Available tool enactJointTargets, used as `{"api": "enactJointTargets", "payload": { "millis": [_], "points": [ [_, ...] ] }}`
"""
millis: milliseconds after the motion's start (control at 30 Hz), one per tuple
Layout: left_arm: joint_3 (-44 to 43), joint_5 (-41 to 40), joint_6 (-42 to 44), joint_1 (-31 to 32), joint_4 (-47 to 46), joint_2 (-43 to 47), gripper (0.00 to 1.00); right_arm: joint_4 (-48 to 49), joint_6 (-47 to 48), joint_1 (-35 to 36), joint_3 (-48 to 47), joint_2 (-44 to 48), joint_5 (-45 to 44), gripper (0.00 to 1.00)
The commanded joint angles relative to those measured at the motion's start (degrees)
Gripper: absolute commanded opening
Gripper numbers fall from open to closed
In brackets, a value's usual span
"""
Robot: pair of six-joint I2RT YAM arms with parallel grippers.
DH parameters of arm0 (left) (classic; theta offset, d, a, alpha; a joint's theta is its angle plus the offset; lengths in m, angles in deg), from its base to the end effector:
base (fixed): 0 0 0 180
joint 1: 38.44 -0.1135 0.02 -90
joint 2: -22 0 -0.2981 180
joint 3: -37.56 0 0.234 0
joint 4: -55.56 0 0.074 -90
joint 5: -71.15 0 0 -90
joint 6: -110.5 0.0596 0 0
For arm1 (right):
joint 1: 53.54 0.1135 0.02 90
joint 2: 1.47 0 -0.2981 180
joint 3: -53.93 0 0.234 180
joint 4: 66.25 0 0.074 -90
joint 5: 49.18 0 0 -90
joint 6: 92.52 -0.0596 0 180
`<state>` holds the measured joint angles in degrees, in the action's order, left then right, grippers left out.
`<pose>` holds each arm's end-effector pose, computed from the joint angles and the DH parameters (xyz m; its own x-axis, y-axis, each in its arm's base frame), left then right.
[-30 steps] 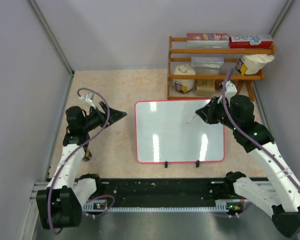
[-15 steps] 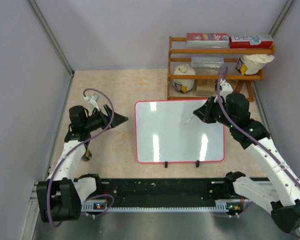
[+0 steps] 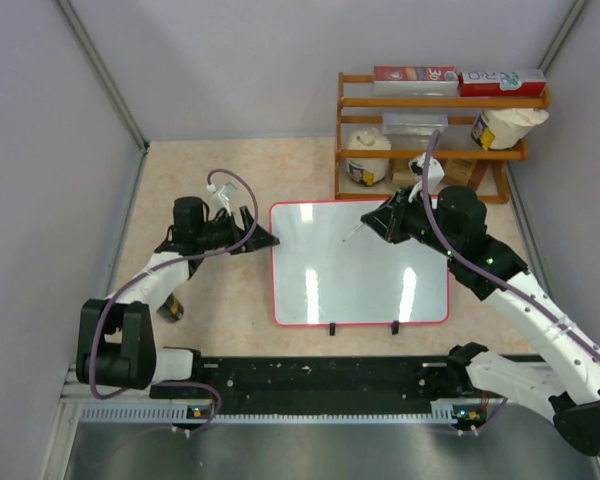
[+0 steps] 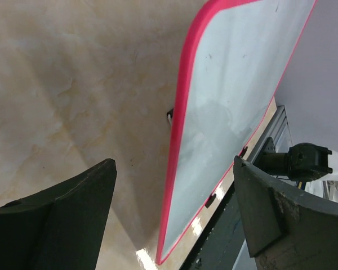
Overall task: Write a sentence on the whiteboard
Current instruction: Pass from the right arm to the left
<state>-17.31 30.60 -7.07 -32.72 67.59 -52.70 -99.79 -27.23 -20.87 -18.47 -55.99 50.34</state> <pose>0.2514 -0.0707 0.2621 -0.7928 -0.2230 -0.5673 0.3836 0.5408 -0.7486 0.1610 0.1149 0.3923 -0.4850 0.1787 -0.8561 -0.5104 0.7370 0.4431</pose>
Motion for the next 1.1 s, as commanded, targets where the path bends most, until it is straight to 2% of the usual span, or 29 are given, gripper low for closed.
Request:
{"api": "enactJointTargets", "payload": {
  "millis": [0, 200, 333, 500, 667, 733, 833, 1000, 1067],
  "points": [
    [-3.15, 1.87, 2.0, 0.09, -6.12, -3.95, 0.87, 7.16, -1.31, 1.0, -1.88, -0.32, 1.55, 0.0],
    [-2.79, 8.19, -0.11, 0.09, -15.18, -8.26, 0.85, 8.65, -1.57, 1.0, -0.91, -0.06, 3.13, 0.0],
    [-3.58, 10.49, 0.06, 0.17, -17.56, -10.64, 0.83, 10.23, -1.39, 1.08, 0.05, 0.91, 3.93, 0.0],
    [-2.27, 12.42, -3.62, 0.44, -24.83, -11.88, 0.79, 10.94, -1.31, 1.08, 1.02, 1.44, 4.19, 0.0],
    [-1.56, 11.73, -3.55, 0.61, -25.3, -11.35, 0.79, 11.21, -1.48, 1.08, 1.55, 1.61, 4.63, 0.0],
    [-2.26, 11.11, -1.7, 0.61, -20.76, -10.56, 0.8, 11.12, -1.57, 1.0, 1.73, 1.87, 4.54, 0.0],
    [-2.79, 5.33, 1.99, 0.61, -13.38, -6.62, 0.83, 10.77, -1.48, 1.0, 1.64, 2.49, 4.54, 0.0],
    [-4.55, -16.34, 8.05, 1.05, -0.97, 7.61, 0.89, 9.98, -1.57, 1.0, 1.2, 2.67, 5.94, 0.0],
    [-6.04, -22.0, 11.03, 3.41, 4.99, 13.22, 0.9, 9.89, -1.66, 1.08, 1.03, 2.75, 6.65, 0.0]
  ]
}}
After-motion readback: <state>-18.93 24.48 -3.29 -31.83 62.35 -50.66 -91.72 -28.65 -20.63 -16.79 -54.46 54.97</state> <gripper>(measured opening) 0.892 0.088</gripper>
